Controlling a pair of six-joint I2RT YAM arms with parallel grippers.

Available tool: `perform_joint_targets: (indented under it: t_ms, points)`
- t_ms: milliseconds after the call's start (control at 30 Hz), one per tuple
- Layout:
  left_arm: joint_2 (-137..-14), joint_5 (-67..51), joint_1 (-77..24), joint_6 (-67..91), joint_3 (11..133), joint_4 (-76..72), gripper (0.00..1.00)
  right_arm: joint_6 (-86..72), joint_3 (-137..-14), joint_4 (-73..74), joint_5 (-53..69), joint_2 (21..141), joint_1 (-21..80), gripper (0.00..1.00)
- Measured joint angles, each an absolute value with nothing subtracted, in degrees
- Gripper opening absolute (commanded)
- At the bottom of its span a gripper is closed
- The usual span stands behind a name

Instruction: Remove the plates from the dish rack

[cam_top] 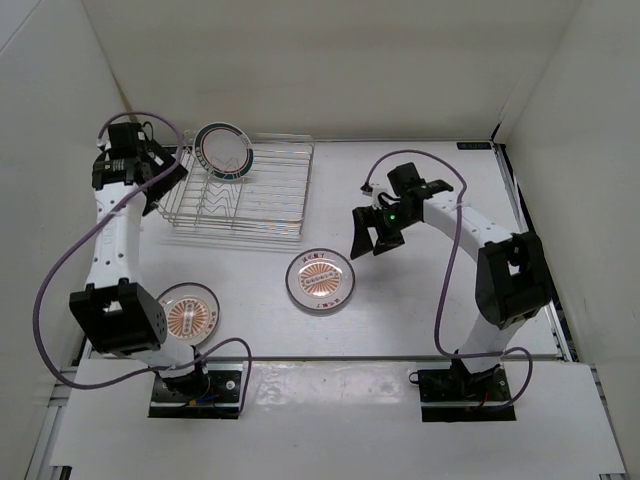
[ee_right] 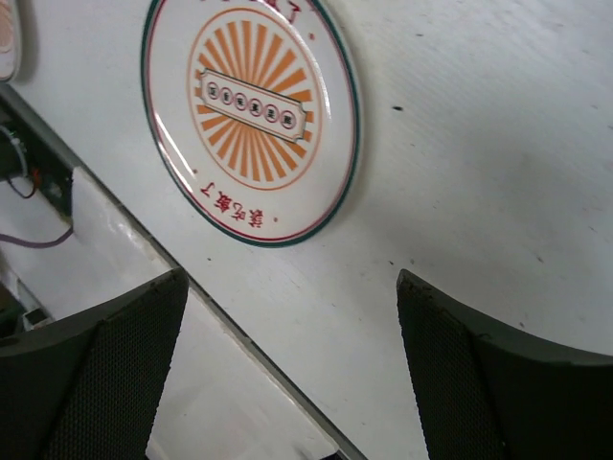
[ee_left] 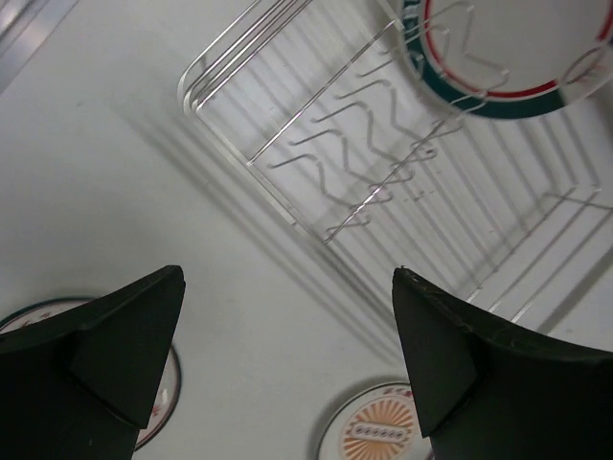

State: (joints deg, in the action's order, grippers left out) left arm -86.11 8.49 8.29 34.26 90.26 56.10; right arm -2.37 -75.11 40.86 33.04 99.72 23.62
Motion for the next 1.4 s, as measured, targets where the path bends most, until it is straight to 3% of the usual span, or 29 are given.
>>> perform_joint_targets:
  t_ms: [200, 333, 533, 700, 1067, 1400]
  points:
    - [-95.02, -4.34, 13.17, 33.61, 95.18, 41.93, 1.00, -2.24, -75.18, 43.66, 26.94, 95.94, 21.43, 0.90]
    - [-102.39, -14.70, 14.26, 31.29, 97.41, 27.81, 0.90, -1.02, -77.17, 45.32, 24.51, 94.11, 19.53, 0.90]
    - [-116.07, -25.41, 13.54, 25.45, 104.27, 13.61, 0.87, -0.21, -78.94, 45.39, 24.32, 94.13, 15.70, 0.90]
    - [-125.84, -25.61, 11.62, 18.87, 113.08, 10.48, 1.00, -0.69, -76.44, 44.84, 25.47, 94.11, 12.84, 0.90]
    - [-134.28, -23.44, 9.67, 7.53, 121.34, 4.64, 1.00, -1.13, -73.95, 44.71, 29.58, 95.64, 10.85, 0.90]
    - [-133.49, -21.56, 9.89, 6.42, 112.68, 1.98, 1.00, -2.74, -75.24, 43.29, 32.01, 100.77, 8.40, 0.90]
